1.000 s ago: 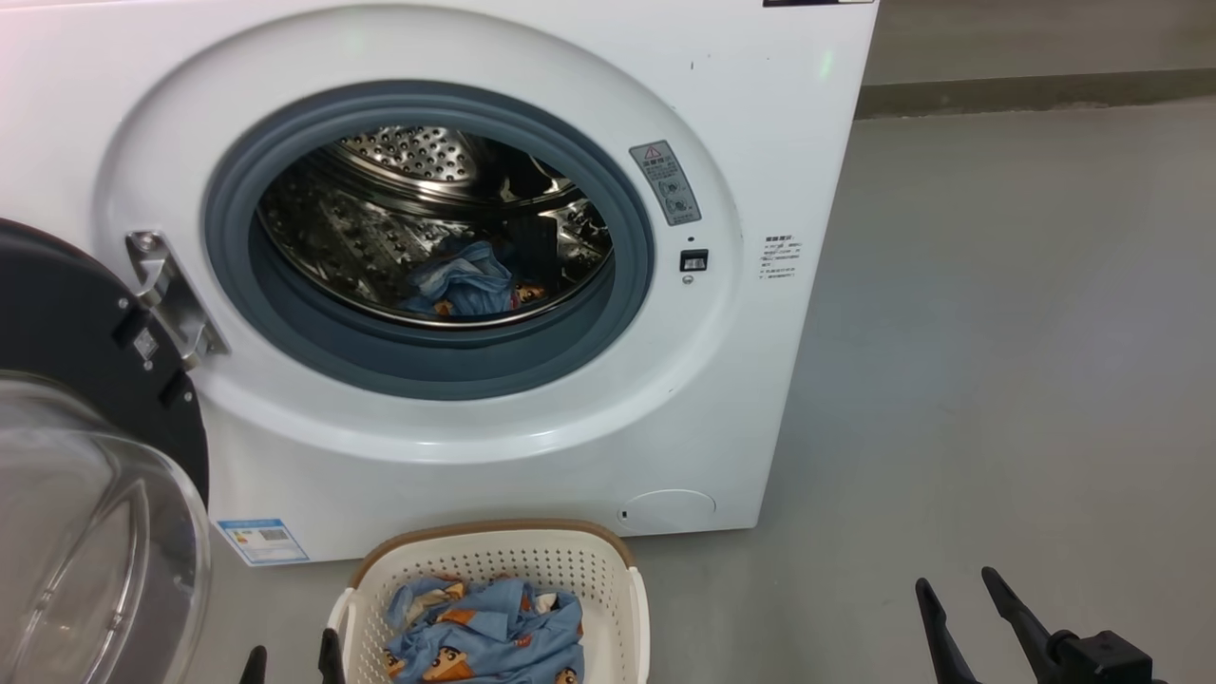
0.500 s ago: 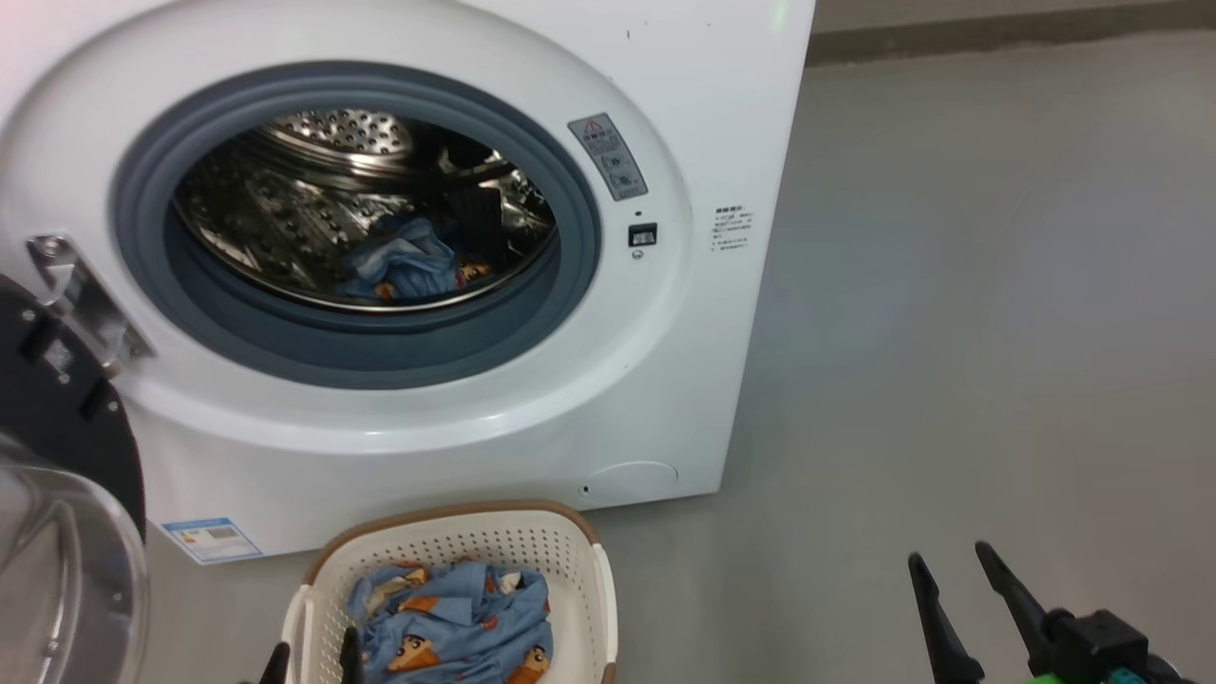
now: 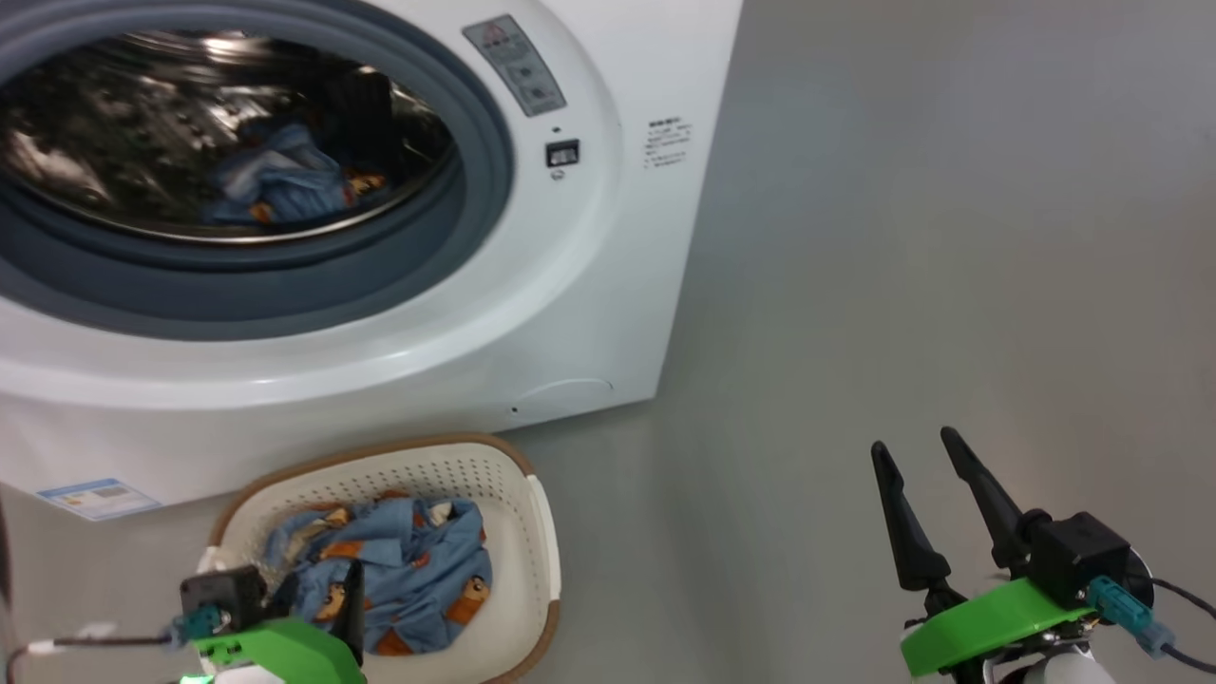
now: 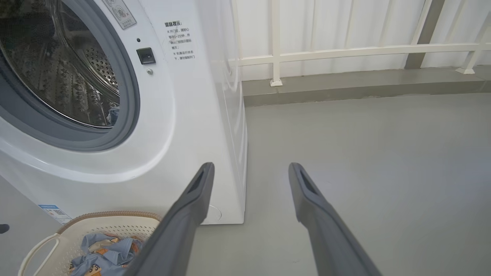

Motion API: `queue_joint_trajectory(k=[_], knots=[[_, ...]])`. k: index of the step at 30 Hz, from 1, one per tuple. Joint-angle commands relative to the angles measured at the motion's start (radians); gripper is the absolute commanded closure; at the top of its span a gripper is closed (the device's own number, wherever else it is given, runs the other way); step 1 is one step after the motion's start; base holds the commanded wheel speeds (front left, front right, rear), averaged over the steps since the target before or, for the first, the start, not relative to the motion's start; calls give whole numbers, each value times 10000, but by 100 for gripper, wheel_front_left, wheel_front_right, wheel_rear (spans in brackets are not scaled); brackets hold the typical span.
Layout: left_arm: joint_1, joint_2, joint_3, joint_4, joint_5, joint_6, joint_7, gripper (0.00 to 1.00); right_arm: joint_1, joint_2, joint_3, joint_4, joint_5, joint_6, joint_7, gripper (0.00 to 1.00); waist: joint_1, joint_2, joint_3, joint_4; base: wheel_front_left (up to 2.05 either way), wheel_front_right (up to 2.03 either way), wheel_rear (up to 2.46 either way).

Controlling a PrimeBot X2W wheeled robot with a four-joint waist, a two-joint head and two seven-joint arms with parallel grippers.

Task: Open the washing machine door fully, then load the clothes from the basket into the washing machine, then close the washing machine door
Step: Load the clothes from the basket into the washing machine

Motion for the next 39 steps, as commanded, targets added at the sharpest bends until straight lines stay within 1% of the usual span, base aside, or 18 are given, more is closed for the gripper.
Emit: queue_joint_trajectory(k=[1, 6, 9, 10, 12, 13, 17, 22, 26, 29, 35, 39], knots=[[-510, 301, 265, 173, -2, -57, 160, 0, -352, 24, 221, -279, -109, 16, -48, 0, 0, 0, 863, -763, 0, 0, 0], [-1348, 496, 275, 1307, 21, -71, 371, 0, -756, 68, 187, -336, -74, 16, -48, 0, 0, 0, 1592, -1150, 0, 0, 0], [-1880, 676, 146, 1932, 190, -172, 334, 0, -1015, 78, 304, -401, 125, 16, -48, 0, 0, 0, 2079, -1345, 0, 0, 0], [-1880, 676, 146, 1932, 190, -172, 334, 0, -1015, 78, 304, -401, 125, 16, -48, 0, 0, 0, 2079, -1345, 0, 0, 0], [-2207, 867, -36, 2367, 426, -225, 344, 0, -1207, 79, 410, -431, 292, 16, -48, 0, 0, 0, 2403, -1485, 0, 0, 0], [-2519, 1004, -144, 2817, 532, -312, 421, 0, -1409, 80, 507, -462, 433, 16, -48, 0, 0, 0, 2715, -1624, 0, 0, 0], [-3138, 1316, -428, 3556, 863, -423, 463, 0, -1767, 81, 647, -495, 647, 16, -48, 0, 0, 0, 3252, -1834, 0, 0, 0], [-3816, 1625, -712, 4408, 1185, -522, 359, 0, -2122, 82, 761, -548, 852, 16, -48, 0, 0, 0, 3805, -2015, 0, 0, 0], [-4294, 1807, -756, 5051, 1253, -495, 301, 0, -2363, 82, 858, -606, 976, 16, -48, 0, 0, 0, 4261, -2178, 0, 0, 0], [-4631, 1870, -578, 5477, 1075, -443, 191, 0, -2473, 83, 878, -620, 1046, 16, -48, 0, 0, 0, 4571, -2247, 0, 0, 0], [-5239, 2084, -643, 6049, 1125, -464, -70, 0, -2683, 83, 1026, -417, 1130, 16, -48, 0, 0, 0, 5133, -2257, 0, 0, 0], [-5570, 2127, -568, 6355, 1010, -452, -245, 0, -2866, 83, 1107, -219, 1148, 16, -48, 0, 0, 0, 5358, -2219, 0, 0, 0]])
